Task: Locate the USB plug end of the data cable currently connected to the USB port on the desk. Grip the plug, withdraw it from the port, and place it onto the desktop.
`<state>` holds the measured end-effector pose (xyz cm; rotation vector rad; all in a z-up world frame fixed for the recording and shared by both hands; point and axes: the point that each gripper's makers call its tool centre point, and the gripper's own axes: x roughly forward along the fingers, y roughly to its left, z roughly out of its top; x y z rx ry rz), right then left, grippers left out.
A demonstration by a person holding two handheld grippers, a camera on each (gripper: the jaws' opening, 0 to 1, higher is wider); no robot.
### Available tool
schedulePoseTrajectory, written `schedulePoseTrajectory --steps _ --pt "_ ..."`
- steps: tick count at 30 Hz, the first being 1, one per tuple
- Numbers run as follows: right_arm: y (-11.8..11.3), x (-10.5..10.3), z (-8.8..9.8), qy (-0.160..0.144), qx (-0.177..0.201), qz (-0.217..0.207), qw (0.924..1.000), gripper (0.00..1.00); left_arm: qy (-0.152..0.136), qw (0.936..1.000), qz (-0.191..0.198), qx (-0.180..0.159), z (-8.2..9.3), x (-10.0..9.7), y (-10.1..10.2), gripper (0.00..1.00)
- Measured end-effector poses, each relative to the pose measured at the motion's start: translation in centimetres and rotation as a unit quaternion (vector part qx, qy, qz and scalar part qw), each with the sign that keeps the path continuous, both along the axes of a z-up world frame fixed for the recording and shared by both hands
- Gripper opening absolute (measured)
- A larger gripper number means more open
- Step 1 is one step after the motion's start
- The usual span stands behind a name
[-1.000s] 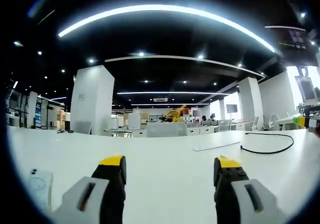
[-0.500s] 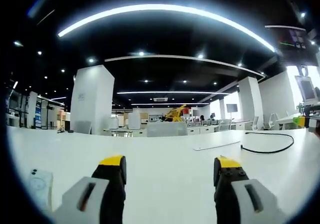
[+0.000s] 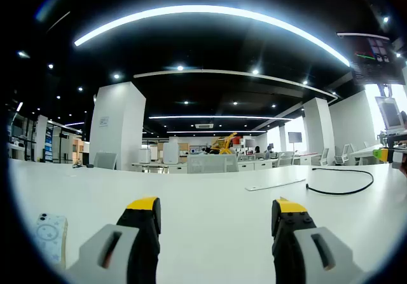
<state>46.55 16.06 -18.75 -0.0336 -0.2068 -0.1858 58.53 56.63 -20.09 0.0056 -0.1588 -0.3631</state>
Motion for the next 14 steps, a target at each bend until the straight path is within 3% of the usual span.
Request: schedulePoseTrajectory --steps 14 --pt "0.27 0.14 0.01 0.001 -0.003 0.002 1.0000 0.55 0.001 1.0000 -0.002 0.001 -0.10 -0.05 -0.03 0.71"
